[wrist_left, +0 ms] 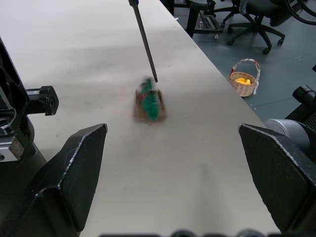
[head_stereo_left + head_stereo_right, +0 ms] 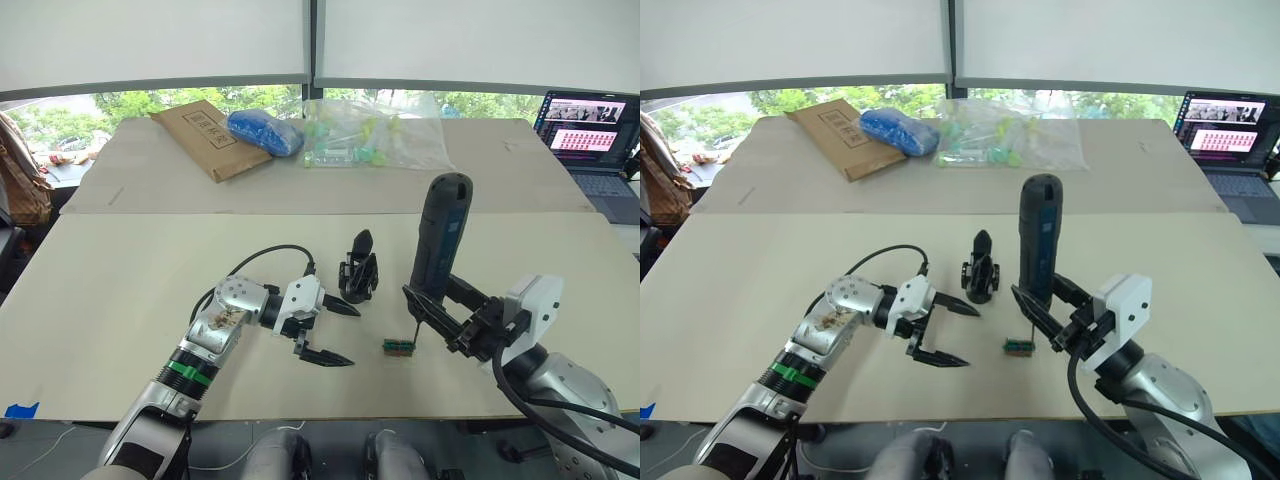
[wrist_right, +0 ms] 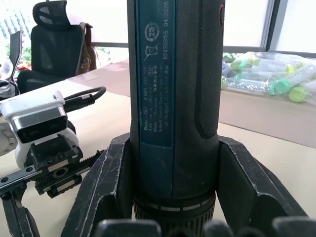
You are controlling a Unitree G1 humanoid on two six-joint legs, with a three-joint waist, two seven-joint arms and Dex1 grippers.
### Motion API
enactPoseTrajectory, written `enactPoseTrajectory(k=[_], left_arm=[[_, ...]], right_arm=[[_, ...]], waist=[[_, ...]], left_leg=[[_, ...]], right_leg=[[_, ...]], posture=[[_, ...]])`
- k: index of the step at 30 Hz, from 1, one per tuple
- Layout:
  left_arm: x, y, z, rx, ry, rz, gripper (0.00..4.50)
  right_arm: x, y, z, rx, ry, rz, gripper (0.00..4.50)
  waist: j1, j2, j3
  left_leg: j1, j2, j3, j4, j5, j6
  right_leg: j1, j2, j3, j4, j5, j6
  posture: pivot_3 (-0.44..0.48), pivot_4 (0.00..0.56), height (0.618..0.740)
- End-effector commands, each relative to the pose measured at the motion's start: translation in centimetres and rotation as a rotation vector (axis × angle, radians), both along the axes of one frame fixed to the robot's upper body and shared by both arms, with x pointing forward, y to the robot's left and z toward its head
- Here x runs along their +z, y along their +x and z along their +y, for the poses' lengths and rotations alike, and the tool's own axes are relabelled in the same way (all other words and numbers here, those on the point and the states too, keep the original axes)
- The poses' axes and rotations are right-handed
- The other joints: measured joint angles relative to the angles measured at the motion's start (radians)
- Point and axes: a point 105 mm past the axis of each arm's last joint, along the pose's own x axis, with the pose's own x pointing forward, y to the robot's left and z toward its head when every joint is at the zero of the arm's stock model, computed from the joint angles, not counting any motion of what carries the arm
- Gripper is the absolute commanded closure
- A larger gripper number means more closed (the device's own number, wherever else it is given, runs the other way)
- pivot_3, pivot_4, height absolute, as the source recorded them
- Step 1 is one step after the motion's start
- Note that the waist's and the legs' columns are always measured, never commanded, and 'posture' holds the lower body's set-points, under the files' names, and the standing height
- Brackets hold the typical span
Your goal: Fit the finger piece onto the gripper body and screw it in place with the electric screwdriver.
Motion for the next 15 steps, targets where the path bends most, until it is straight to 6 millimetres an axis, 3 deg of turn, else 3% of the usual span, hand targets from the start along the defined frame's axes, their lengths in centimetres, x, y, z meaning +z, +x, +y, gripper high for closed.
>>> enactPoseTrajectory(k=[1,8,15], left_arm=[[0.6,0.1,-0.2,-0.01,-0.024,-0.031,0.0],[0.6,0.1,-0.3,-0.012,-0.026,-0.033,0.0],[0.6,0.1,-0.3,-0.015,-0.023,-0.028,0.0]], right_arm=[[1.7,-0.7,0.1,0.019,0.009,-0.089,2.6],[1.9,-0.9,-0.1,0.02,0.003,-0.092,2.6],[4.0,-0.4,0.0,-0.006,0.035,-0.166,2.6]], waist=[[0.0,0.0,0.0],[0.001,0.0,0.0],[0.0,0.0,0.0]], left_leg=[[0.0,0.0,0.0,0.0,0.0,0.0],[0.0,0.0,0.0,0.0,0.0,0.0],[0.0,0.0,0.0,0.0,0.0,0.0]], right_leg=[[0.0,0.0,0.0,0.0,0.0,0.0],[0.0,0.0,0.0,0.0,0.0,0.0],[0.0,0.0,0.0,0.0,0.0,0.0]], posture=[[0.0,0.15,0.732],[0.0,0.15,0.732],[0.0,0.15,0.732]])
